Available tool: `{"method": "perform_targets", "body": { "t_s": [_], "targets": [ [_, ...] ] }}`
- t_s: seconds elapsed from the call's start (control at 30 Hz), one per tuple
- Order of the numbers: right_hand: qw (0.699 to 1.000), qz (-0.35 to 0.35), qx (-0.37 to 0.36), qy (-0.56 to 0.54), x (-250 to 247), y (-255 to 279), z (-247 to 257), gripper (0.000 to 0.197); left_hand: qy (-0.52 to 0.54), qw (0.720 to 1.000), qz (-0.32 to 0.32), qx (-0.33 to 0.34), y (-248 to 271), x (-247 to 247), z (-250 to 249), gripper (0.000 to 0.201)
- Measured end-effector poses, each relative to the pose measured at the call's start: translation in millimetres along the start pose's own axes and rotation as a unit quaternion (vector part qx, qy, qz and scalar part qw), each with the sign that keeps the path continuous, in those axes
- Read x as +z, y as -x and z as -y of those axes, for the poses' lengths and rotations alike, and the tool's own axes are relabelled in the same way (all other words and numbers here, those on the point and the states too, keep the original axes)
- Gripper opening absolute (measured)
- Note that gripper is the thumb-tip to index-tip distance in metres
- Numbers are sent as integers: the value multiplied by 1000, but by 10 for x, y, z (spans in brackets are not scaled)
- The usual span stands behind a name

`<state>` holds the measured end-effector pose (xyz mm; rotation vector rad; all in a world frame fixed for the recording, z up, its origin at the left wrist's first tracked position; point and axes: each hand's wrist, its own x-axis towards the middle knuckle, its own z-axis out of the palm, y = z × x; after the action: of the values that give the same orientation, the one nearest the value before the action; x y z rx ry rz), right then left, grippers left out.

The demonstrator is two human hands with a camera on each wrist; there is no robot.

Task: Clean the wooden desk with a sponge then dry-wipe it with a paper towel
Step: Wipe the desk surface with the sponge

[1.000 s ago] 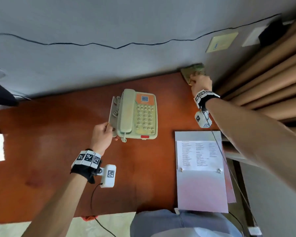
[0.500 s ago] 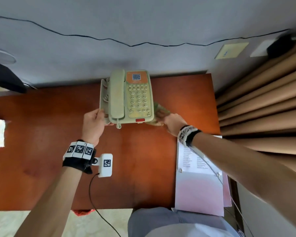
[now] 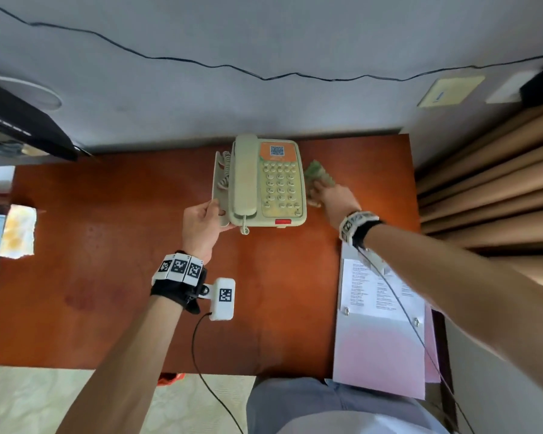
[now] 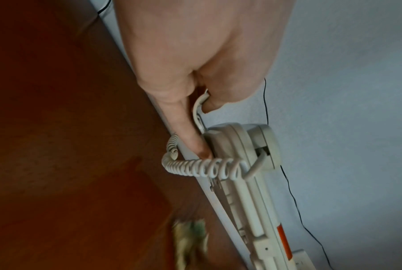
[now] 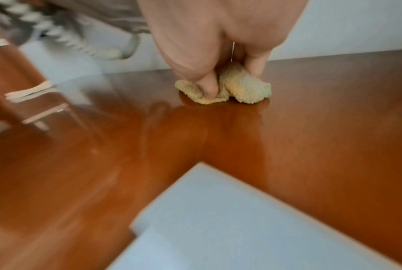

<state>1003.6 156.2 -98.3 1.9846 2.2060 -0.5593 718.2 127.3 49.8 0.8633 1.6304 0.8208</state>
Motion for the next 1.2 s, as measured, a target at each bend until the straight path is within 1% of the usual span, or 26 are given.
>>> {"method": "perform_targets", "body": {
  "t_s": [0.07, 0.13, 0.17, 0.2, 0.23, 0.27, 0.33, 0.43, 0.47, 0.53, 0.6, 0.67, 0.7, 0.77, 0.8, 0.87, 0.9, 0.93, 0.97, 1.03, 1.1, 1.17, 1.2],
  "targets": [
    [997, 43, -62, 6, 102, 479, 118, 60, 19, 1000, 1, -3, -5, 52, -71, 28],
    [989, 81, -127, 11, 74, 901, 255, 60, 30, 1000, 2, -5, -15, 112, -141, 29],
    [984, 86, -157, 18, 60, 1037, 308, 60, 30, 1000, -1, -4, -36, 140, -155, 28],
    [981, 84, -173, 19, -3, 1133, 362, 59, 27, 1000, -6, -4, -56, 166, -166, 28],
    [982, 80, -172, 20, -62, 1147, 399, 58, 24, 1000, -14, -4, -72, 183, -168, 27],
    [984, 70, -160, 24, -114, 1086, 401, 55, 20, 1000, -20, -5, -88, 211, -170, 27],
    [992, 53, -106, 32, -241, 772, 351, 47, 18, 999, -30, -9, -99, 245, -170, 28],
    [1000, -2, -2, -11, -449, 3, 171, 38, 28, 999, -40, -13, -55, 285, -151, 31],
    [999, -15, 22, -20, -533, -214, 80, 36, 30, 998, -44, -15, -32, 295, -141, 31],
    [998, -10, 64, -13, -692, -504, -148, 38, 33, 998, -49, -21, -16, 307, -112, 31],
    [996, -7, 86, -1, -789, -566, -364, 41, 33, 998, -47, -19, -6, 322, -78, 30],
    [996, -29, 89, -3, -753, -438, -514, 42, 32, 998, -47, -26, 0, 372, -63, 28],
    [996, -38, 86, -9, -665, -310, -562, 40, 36, 998, -46, -32, 4, 424, -66, 28],
    [998, -32, 51, -12, -455, 96, -594, 33, 44, 997, -45, -40, 14, 567, -82, 28],
    [1000, -15, 13, -16, -353, 332, -584, 34, 46, 997, -42, -40, 18, 650, -86, 28],
    [996, 28, -76, -36, -217, 758, -582, 42, 46, 997, -39, -40, 16, 822, -86, 27],
    [993, 35, -102, -51, -186, 892, -615, 47, 43, 998, -36, -39, 14, 911, -90, 27],
    [992, 35, -112, -55, -163, 937, -682, 51, 42, 998, -33, -37, 9, 1002, -95, 28],
    [993, 19, -104, -59, -201, 924, -746, 54, 40, 998, -31, -34, 4, 1084, -100, 29],
    [997, -40, -55, -47, -266, 706, -1010, 55, 30, 999, -24, -27, -12, 1237, -110, 31],
    [994, -89, 30, -52, -385, 364, -1343, 49, 12, 999, -23, -21, -19, 1343, -96, 33],
    [983, -111, 115, -87, -599, 76, -1619, 48, -1, 1000, -23, -21, -22, 1422, -67, 32],
    [979, -116, 139, -95, -684, -18, -1706, 46, -2, 1000, -21, -21, -23, 1454, -50, 32]
  ]
}}
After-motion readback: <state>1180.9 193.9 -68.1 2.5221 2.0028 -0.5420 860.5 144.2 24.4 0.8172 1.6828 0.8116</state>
